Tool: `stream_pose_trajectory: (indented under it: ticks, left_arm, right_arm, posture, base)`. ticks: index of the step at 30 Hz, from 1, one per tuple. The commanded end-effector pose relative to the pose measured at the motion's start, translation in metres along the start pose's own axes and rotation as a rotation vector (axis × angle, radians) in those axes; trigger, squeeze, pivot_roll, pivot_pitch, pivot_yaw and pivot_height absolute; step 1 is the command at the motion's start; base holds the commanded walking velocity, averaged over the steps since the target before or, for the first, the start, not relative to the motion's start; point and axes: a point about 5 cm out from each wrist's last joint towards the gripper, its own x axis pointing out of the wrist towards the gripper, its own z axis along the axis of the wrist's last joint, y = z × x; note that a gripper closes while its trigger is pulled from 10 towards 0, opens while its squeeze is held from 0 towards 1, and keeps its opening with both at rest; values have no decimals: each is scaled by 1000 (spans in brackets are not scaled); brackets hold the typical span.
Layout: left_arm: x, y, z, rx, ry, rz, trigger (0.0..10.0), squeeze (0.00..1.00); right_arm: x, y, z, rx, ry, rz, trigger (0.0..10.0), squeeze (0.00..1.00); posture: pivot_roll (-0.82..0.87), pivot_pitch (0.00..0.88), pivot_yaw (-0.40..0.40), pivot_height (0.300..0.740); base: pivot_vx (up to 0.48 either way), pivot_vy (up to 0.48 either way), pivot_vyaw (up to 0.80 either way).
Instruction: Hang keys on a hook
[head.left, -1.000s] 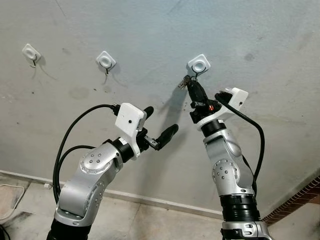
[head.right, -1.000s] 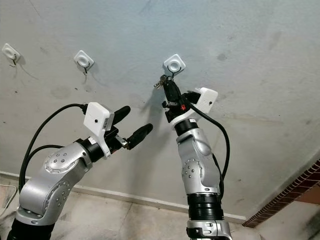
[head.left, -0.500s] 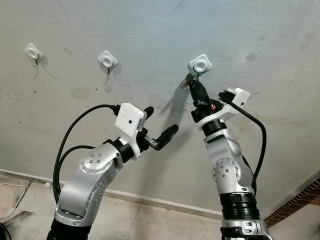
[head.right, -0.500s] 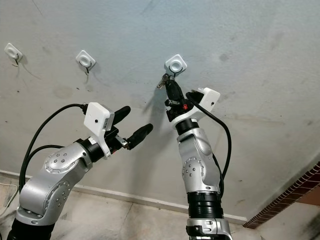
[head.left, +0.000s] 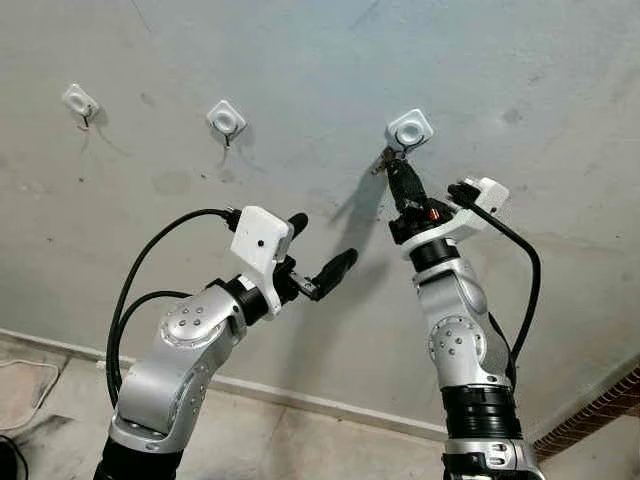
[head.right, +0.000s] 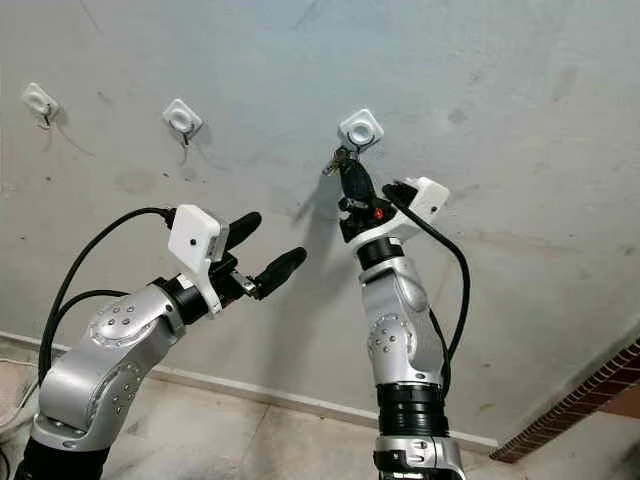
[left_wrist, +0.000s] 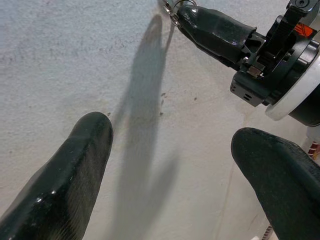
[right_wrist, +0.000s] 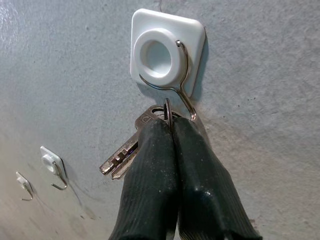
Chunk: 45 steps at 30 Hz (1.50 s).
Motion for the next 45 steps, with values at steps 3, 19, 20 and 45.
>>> stream_pose_trajectory:
  ticks: [3, 19, 20, 45]
  left_arm:
    - [1, -1, 3, 12, -6, -8, 10000, 0]
    - [2, -2, 2, 15, -10, -11, 10000, 0]
    - [2, -3, 2, 14, -10, -12, 10000, 0]
    - [3, -3, 2, 17, -15, -14, 10000, 0]
  right_arm:
    - [-1, -9, 6, 23, -39, -47, 10000, 0]
    - [-28, 18, 13, -157, 51, 272, 10000, 0]
    - [-29, 19, 12, -168, 60, 285, 10000, 0]
    - [-11, 21, 6, -157, 57, 259, 10000, 0]
  posture:
    - [204, 0, 61, 740]
    - [202, 0, 61, 740]
    - [202, 0, 61, 740]
    - [198, 0, 58, 740]
  base:
    - [0, 0, 0]
    - [0, 0, 0]
    - [0, 0, 0]
    - [0, 0, 0]
